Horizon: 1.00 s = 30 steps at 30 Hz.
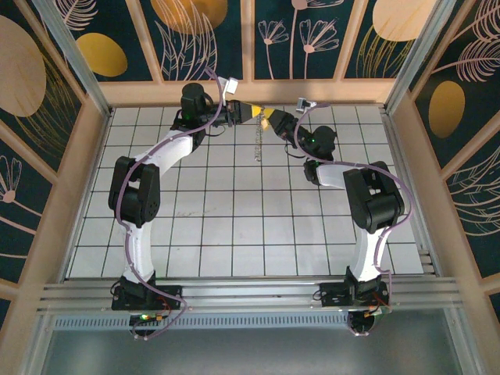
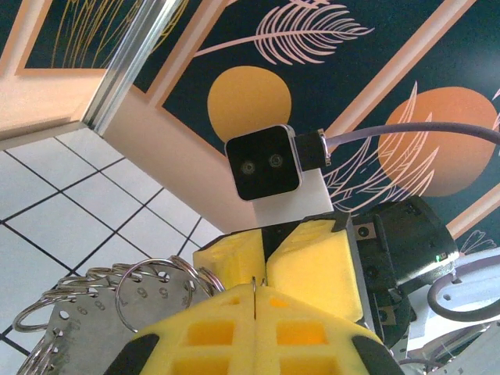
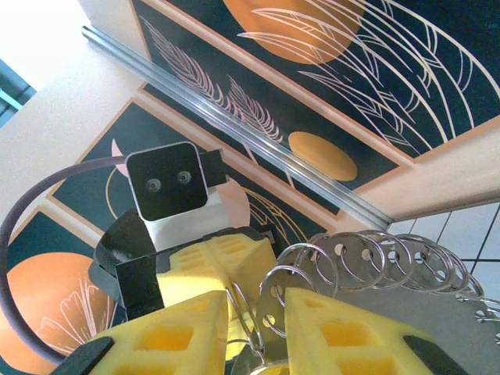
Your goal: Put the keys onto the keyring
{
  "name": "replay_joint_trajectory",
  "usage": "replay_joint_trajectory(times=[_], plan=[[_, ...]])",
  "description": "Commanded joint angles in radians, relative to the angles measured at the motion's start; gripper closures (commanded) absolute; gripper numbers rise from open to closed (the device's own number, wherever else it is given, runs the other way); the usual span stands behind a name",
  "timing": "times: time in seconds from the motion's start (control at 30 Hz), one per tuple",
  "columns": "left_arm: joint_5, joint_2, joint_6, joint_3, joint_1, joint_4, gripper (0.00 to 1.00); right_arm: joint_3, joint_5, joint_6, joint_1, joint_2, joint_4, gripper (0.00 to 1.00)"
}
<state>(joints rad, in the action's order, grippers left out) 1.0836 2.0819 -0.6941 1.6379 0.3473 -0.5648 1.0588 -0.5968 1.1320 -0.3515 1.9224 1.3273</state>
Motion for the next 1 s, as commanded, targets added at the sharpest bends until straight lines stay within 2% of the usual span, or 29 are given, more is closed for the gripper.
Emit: replay_joint_trajectory(times=[0.0,0.6,0.87,0.97], plan=[[0.01,-0.017,-0.011,-0.001,0.002,-0.058,1.0,0.015,0.005,-0.023,-0.01,0.0,0.021,0.75],[0.015,-0.021,-0.01,-0.013,0.002,-0.061,1.0,0.054,-0.023,-0.031,-0.013,0.013,0.003,0.93],[0.022,-0.022,-0.015,-0.022,0.002,-0.07,1.0,0.1,-0.055,-0.044,-0.015,0.029,-0.026,0.94],[0.025,-0.025,-0.016,-0.025,0.002,-0.07,1.0,0.116,-0.074,-0.047,-0.015,0.039,-0.033,1.0]])
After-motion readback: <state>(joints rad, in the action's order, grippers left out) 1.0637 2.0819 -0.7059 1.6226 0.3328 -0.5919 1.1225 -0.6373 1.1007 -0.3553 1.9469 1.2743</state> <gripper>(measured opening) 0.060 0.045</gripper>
